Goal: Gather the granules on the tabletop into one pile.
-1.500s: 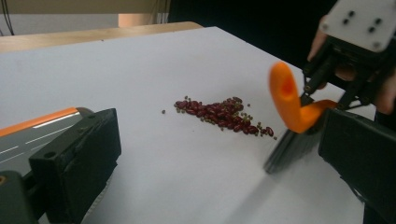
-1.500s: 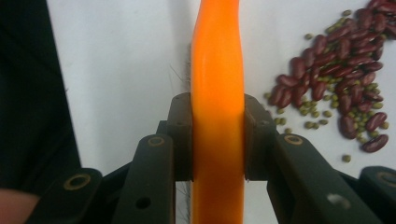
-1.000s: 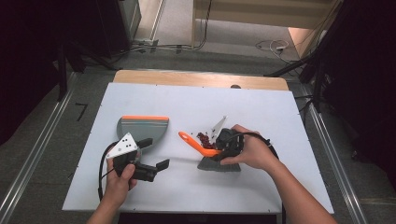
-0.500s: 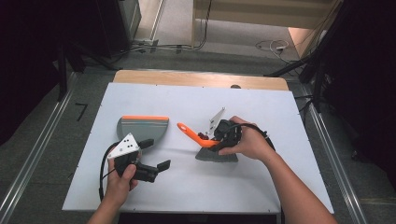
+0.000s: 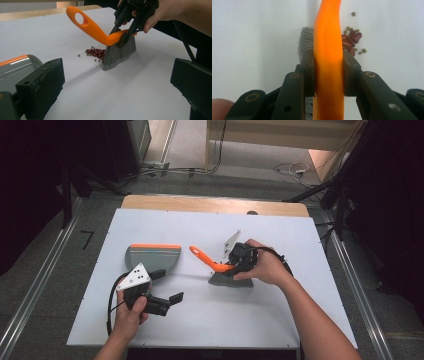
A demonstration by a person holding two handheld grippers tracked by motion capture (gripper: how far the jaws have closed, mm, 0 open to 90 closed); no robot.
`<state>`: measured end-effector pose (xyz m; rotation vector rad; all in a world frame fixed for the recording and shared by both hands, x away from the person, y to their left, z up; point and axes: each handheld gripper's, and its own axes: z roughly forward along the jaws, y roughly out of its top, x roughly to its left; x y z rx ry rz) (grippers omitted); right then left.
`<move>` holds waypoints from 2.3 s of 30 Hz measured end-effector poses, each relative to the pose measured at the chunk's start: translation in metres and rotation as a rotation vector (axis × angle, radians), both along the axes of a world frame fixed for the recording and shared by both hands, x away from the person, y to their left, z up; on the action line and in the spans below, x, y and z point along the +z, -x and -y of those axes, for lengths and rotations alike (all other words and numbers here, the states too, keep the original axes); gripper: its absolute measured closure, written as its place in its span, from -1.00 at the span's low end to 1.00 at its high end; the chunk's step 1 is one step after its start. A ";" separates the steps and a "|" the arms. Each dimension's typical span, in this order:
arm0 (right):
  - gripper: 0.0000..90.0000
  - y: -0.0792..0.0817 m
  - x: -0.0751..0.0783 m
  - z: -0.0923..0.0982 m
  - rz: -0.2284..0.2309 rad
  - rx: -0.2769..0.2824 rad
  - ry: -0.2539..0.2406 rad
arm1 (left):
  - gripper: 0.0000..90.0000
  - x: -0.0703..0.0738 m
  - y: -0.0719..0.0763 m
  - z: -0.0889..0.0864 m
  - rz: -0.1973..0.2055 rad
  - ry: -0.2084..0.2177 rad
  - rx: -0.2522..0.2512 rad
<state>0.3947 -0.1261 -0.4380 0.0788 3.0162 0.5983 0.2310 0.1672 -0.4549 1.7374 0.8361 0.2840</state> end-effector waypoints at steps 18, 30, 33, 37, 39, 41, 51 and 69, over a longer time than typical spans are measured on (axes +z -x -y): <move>0.51 -0.007 0.007 0.001 -0.022 -0.036 -0.014 | -1.00 -0.001 -0.001 0.000 -0.002 0.000 -0.002; 0.51 0.002 0.046 -0.004 -0.079 -0.291 -0.193 | -1.00 0.000 -0.001 -0.001 0.001 -0.003 -0.002; 0.51 0.008 0.046 -0.018 -0.111 -0.378 -0.222 | -1.00 0.000 -0.001 -0.001 0.001 -0.005 -0.001; 0.51 0.009 0.036 -0.036 -0.178 -0.525 -0.264 | -1.00 0.000 -0.001 -0.002 0.001 -0.004 -0.001; 0.51 0.004 0.028 -0.041 -0.268 -0.582 -0.299 | -1.00 0.000 -0.001 -0.002 0.002 0.000 0.000; 0.51 0.000 0.019 -0.046 -0.272 -0.643 -0.298 | -1.00 0.000 -0.001 -0.002 0.002 0.000 0.000; 0.51 -0.020 -0.019 -0.047 -0.356 -0.929 -0.296 | -1.00 0.000 -0.001 -0.004 0.001 0.005 0.004; 0.49 -0.019 -0.023 -0.008 -0.364 -1.016 -0.251 | -1.00 0.001 0.000 -0.002 0.001 0.001 -0.001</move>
